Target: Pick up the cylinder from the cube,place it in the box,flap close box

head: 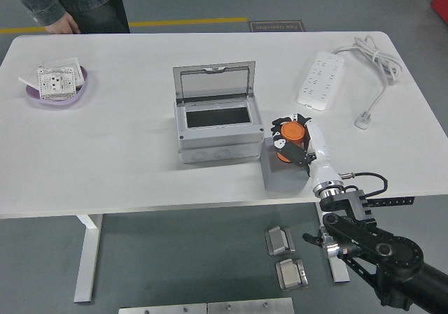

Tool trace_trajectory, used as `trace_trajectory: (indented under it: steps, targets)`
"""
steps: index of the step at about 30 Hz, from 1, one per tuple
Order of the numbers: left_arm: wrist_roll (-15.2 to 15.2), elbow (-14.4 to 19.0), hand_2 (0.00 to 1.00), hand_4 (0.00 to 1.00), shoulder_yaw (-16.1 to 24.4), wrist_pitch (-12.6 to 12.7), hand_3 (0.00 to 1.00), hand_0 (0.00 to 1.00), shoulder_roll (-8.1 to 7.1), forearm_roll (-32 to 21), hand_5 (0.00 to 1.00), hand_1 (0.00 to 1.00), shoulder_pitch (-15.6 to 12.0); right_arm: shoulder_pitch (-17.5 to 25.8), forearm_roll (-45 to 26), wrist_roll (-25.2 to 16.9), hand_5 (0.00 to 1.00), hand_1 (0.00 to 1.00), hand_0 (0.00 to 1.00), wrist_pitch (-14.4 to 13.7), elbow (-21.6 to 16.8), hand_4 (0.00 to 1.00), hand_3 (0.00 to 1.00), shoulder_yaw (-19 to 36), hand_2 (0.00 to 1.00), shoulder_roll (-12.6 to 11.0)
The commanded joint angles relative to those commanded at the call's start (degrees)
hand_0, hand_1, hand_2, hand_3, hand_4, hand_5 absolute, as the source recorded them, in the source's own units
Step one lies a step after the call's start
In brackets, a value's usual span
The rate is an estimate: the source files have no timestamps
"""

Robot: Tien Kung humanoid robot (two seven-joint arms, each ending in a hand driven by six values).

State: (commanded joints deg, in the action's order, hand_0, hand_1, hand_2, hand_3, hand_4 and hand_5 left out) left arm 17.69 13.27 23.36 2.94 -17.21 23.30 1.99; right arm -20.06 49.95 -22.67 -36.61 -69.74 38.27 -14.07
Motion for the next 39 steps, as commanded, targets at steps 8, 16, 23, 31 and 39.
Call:
trace_trajectory:
  steps: [8,16,23,31,39]
  targets:
    - [-0.05,-0.01,0.708,0.728,-0.24,0.05,0.827,0.738,-0.09,-0.12,0.411,0.744,0.05,-2.5,4.33,2.47,0.002,0.463,0.714,-0.37,-0.62,0.061,0.19,-0.71,0.237,0.03]
    - [-0.02,-0.07,0.707,0.726,-0.81,0.04,0.827,0.737,-0.24,-0.55,0.411,0.743,0.02,-8.65,11.87,7.95,0.002,0.444,0.53,-0.37,0.13,0.063,0.191,-3.82,0.238,1.34]
    - [-0.01,-0.08,0.706,0.724,-1.19,0.04,0.826,0.735,-0.47,-0.71,0.41,0.744,0.2,-16.75,22.97,16.86,0.002,0.275,0.193,-0.37,3.25,0.002,0.191,-8.98,0.241,3.74]
    - [0.02,-0.13,0.705,0.723,-1.77,0.05,0.825,0.735,-0.62,-1.01,0.409,0.743,0.35,-26.54,34.88,26.28,0.002,0.196,0.048,1.92,10.99,0.002,0.189,-17.4,0.24,6.95]
    - [0.03,-0.15,0.704,0.722,-2.2,0.08,0.825,0.734,-0.7,-1.14,0.41,0.743,0.59,-34.94,35.56,27.61,0.002,0.196,0.045,4.81,19.71,0.002,0.19,-26.27,0.244,10.11]
